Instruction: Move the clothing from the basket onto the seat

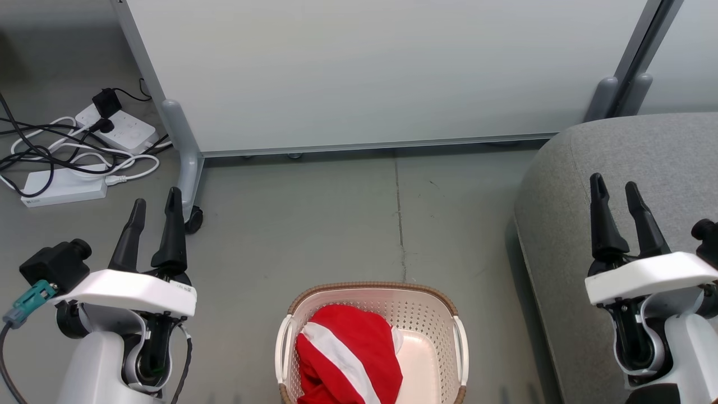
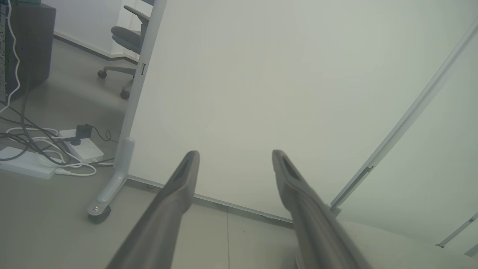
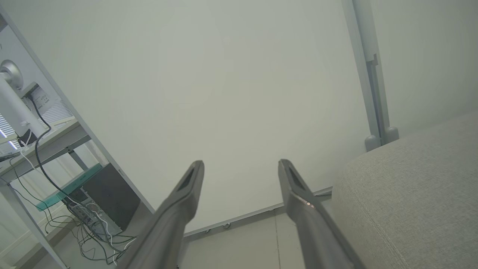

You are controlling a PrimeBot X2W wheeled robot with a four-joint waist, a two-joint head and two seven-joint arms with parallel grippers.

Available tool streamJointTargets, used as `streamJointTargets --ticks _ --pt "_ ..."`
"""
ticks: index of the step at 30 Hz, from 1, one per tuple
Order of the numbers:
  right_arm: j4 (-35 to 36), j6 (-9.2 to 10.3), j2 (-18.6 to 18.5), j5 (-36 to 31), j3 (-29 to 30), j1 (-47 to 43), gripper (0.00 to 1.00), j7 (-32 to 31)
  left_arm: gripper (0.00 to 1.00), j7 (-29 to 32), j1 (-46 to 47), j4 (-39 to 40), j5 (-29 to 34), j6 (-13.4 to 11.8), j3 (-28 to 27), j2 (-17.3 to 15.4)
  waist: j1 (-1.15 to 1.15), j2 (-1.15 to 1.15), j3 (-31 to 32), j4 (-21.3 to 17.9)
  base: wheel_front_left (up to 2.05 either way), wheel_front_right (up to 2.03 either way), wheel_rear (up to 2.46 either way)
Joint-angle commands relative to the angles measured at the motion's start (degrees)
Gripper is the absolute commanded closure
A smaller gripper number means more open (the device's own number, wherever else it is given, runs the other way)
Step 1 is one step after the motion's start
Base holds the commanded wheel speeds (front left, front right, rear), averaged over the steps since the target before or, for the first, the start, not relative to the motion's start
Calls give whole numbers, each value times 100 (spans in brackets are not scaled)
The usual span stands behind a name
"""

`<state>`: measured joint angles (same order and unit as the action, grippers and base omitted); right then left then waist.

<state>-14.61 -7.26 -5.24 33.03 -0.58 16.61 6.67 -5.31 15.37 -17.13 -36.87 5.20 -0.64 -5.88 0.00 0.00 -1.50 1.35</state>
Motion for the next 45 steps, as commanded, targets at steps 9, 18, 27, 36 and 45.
streamJointTargets --ticks 9,18,27,36,45 --pt "63 -28 -25 -702 -121 -98 0 73 0 -154 -121 35 586 -55 139 -58 0 0 10 14 0 0 0" --pt "-4 -28 6 -1267 -204 -219 0 149 0 -158 -299 17 1047 -114 252 -68 0 0 31 40 0 0 0" --pt "-73 -29 53 -1739 -214 -358 0 175 0 -200 -472 53 1503 -198 353 -107 0 0 37 51 0 0 0" --pt "-140 -30 109 -2063 -172 -477 0 221 0 -293 -669 112 1855 -311 395 -119 0 0 66 52 0 0 0" --pt "-165 -32 149 -2348 -104 -556 0 277 0 -407 -790 136 2154 -381 454 -115 0 0 76 82 0 0 0"
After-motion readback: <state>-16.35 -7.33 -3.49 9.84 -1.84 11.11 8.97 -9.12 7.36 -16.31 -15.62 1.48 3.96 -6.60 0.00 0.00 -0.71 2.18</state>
